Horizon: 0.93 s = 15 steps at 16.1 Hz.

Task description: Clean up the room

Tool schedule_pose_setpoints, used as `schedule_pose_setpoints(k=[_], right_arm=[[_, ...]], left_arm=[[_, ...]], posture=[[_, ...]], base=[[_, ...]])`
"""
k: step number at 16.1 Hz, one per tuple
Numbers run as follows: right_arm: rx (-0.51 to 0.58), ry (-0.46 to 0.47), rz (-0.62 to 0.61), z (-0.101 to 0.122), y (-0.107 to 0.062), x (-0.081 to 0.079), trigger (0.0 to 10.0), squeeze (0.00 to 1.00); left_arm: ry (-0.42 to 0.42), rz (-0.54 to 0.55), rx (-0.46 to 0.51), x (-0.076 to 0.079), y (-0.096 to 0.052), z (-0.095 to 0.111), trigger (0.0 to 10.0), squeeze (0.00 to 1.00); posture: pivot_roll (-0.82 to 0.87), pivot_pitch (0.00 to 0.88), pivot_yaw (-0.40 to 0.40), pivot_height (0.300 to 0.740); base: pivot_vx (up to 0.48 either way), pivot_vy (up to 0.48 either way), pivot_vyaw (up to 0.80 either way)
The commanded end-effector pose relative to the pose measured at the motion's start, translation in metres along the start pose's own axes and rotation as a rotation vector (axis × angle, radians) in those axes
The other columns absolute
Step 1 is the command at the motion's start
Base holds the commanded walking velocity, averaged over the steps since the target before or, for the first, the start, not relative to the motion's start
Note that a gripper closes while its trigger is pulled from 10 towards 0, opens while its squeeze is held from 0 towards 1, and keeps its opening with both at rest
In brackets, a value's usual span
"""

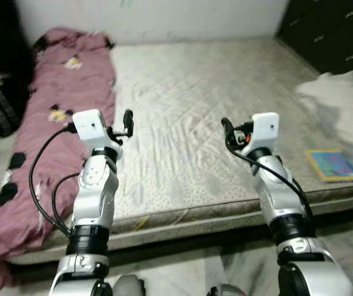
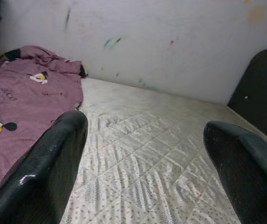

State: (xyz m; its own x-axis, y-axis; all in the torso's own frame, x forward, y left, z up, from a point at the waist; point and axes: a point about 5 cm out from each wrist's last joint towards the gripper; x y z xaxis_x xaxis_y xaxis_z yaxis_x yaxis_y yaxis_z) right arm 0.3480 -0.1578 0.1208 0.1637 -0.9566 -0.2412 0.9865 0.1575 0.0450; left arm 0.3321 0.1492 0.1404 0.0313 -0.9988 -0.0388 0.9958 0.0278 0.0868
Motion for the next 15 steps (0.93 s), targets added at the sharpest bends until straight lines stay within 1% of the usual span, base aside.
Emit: schedule_pose_setpoints(k=[1,9,12,15], right_arm=[[-0.006,0.009,0.031,0.0001,0.0044,-0.0107,10.0,0.0],[-0.022,0.017,0.043,-0.0009,0.0059,-0.0115,10.0,0.0],[-0.026,0.009,0.066,-0.0019,0.0051,-0.0137,10.0,0.0],[-0.061,0.074,0.092,-0.0072,0.0002,-0.016,10.0,0.0]], left_arm=[[0.01,0.027,-0.01,-0.0089,0.0005,0.0002,10.0,0.0],[0.018,0.039,-0.004,-0.0107,0.0007,0.0013,10.0,0.0],[0.02,0.041,-0.007,-0.0109,-0.0001,0.0007,10.0,0.0],[0.03,0.042,-0.012,-0.0121,-0.0069,-0.0015,10.0,0.0]], posture=[[0.0,0.0,-0.017,0.74],[0.0,0.0,-0.015,0.74],[0.0,0.0,-0.013,0.74],[0.0,0.0,-0.009,0.74]], base=[[0.0,0.461,0.0],[0.0,0.459,0.0],[0.0,0.459,0.0],[0.0,0.459,0.0]])
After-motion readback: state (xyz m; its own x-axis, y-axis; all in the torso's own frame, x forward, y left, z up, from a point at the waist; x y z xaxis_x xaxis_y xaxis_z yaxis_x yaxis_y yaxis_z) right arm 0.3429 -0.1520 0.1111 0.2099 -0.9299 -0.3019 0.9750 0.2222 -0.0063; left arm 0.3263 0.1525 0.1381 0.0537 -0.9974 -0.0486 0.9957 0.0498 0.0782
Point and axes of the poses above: a point about 5 cm out from each wrist's last joint towards the gripper, its own y axis pointing out of the wrist towards the gripper, its own z axis along the axis of the wrist's last joint, x = y × z, and after that the axes turned 15 degrees about y, right-handed
